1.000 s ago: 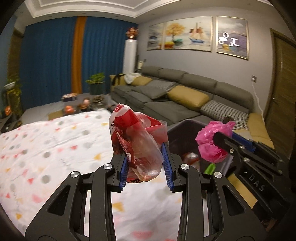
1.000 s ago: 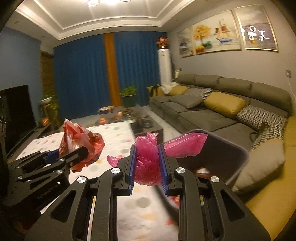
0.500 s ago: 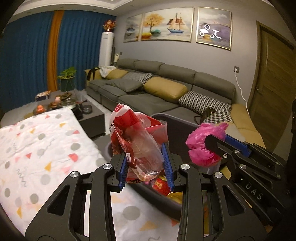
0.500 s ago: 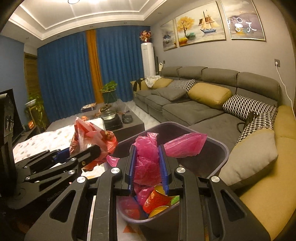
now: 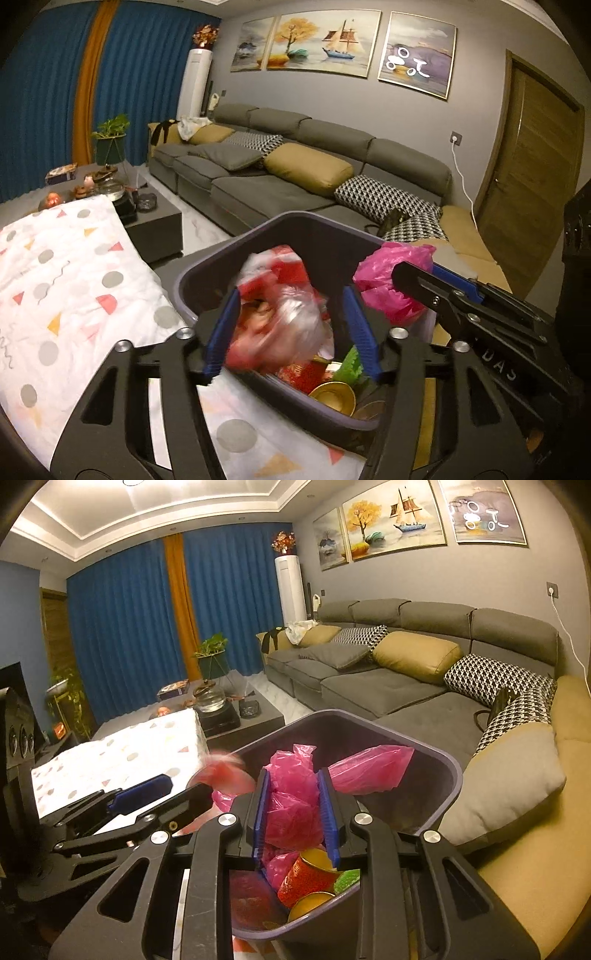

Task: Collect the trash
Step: 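Open both tools to drop the wrapper and pink bag into the bin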

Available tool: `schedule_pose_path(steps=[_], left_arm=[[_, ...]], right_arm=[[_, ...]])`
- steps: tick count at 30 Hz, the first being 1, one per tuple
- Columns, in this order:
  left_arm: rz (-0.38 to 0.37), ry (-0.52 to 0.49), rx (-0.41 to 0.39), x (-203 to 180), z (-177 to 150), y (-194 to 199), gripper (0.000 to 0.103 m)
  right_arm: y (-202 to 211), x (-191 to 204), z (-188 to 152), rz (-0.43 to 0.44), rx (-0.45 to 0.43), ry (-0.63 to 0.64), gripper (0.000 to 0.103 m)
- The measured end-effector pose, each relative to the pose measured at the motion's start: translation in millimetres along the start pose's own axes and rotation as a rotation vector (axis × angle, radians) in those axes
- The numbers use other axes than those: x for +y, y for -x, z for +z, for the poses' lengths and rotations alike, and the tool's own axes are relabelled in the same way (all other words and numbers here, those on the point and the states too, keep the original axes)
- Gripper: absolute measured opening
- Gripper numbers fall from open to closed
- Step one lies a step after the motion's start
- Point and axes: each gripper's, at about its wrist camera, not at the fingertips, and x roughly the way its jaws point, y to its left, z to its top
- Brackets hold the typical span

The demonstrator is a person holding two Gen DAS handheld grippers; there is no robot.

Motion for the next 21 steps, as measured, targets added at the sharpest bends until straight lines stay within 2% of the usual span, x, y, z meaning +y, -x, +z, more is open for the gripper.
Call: schedule_pose_path(steps=[2, 5, 8, 10, 15, 17, 19, 21], left_arm=[[0.006, 0.009, -0.005, 3, -1, 2, 0.065], [0.033, 0.027, -0.013, 13, -3, 8, 0.074], [0.083, 0.038, -0.029, 21, -6, 20, 0.084], [0.139, 0.049, -0.044, 25, -7, 32, 0.091], [0.266, 0.026, -0.064, 26, -16, 68, 0.096], [0.320, 0.023, -0.070, 26, -22, 87, 0.097], [0.353, 0.028, -0.077, 26, -26, 106, 0.097], [0.386, 0.037, -0.084, 28, -30, 125, 0.097]], right_arm=[[-2, -2, 0, -0.002, 0.004, -0.009, 0.032], [-4, -6, 1, 0.000, 0.002, -0.020, 0.044], [-1, -6, 1, -0.001, -0.007, -0.018, 0.046], [3, -4, 1, -0.001, -0.015, -0.019, 0.053], [20, 9, -3, -0.017, -0.043, 0.003, 0.080], [30, 19, -7, -0.020, -0.056, 0.026, 0.088], [38, 26, -11, -0.014, -0.059, 0.044, 0.089], [46, 37, -17, -0.007, -0.055, 0.058, 0.096]])
